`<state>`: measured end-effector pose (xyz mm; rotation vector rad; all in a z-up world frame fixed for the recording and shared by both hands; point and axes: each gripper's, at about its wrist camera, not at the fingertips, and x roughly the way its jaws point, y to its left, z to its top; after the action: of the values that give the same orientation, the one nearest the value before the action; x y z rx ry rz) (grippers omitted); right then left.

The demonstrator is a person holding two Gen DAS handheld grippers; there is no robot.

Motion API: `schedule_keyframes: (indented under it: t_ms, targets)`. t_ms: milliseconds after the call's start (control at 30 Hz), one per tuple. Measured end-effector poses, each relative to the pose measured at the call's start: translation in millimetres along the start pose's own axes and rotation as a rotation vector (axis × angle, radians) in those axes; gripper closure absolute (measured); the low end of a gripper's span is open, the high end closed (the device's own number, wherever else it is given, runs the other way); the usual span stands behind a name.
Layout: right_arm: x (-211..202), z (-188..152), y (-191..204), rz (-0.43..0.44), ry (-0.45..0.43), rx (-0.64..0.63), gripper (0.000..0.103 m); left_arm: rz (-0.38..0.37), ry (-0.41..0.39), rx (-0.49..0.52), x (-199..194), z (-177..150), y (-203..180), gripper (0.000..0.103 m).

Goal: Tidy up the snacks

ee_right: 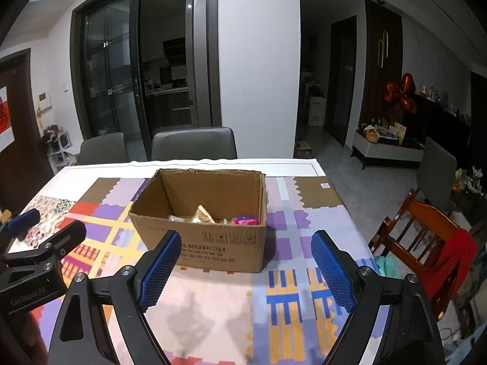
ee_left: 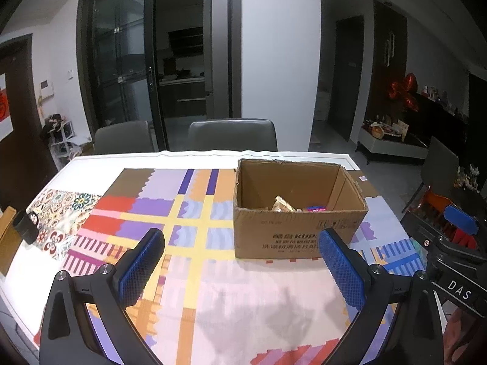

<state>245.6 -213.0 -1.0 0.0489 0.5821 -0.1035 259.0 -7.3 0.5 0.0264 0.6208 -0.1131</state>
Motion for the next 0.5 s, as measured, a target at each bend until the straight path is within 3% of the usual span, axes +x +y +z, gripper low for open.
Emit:
schedule_keyframes:
  t_ms: [500]
  targets:
    - [-38.1,-30.9,4.3,-0.009,-0.022,-0.013,0.015,0.022,-0.003,-0.036,-33.3,-40.4,6.4,0.000]
